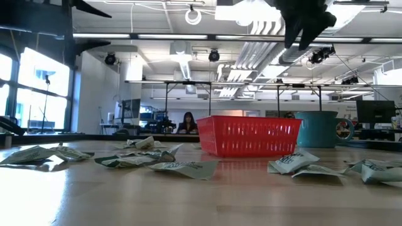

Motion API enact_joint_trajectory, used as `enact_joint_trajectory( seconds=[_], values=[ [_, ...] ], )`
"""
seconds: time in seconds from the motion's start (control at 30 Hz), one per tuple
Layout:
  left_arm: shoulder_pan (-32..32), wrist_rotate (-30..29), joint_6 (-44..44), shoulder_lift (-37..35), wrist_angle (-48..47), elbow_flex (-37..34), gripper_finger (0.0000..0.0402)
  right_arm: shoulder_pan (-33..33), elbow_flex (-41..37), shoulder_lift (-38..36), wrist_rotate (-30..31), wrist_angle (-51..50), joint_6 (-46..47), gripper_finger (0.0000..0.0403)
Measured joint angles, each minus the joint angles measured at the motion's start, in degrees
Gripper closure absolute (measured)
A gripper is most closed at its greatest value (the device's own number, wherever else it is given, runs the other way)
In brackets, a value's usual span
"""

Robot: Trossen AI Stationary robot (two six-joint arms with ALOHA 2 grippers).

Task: Pick and place items into bin
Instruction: Put the white stevia pack into the red bin

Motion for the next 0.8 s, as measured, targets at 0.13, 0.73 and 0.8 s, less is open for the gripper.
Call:
enact_joint_trajectory(
  seconds=[0.13,0.73,0.8],
  values=[
    [0.0,0.0,0.0,0.0,-0.2,0.0,0.0087,-4.8,0.0,3.9,-7.1,3.9,-7.5,0.0111],
    [0.0,0.0,0.0,0.0,-0.3,0.0,0.0087,-12.5,0.1,24.2,-18.8,11.8,-24.8,0.0111],
    [0.0,0.0,0.0,0.0,-0.3,0.0,0.0087,-13.3,0.1,25.6,-20.9,11.5,-24.2,0.0111]
  ],
)
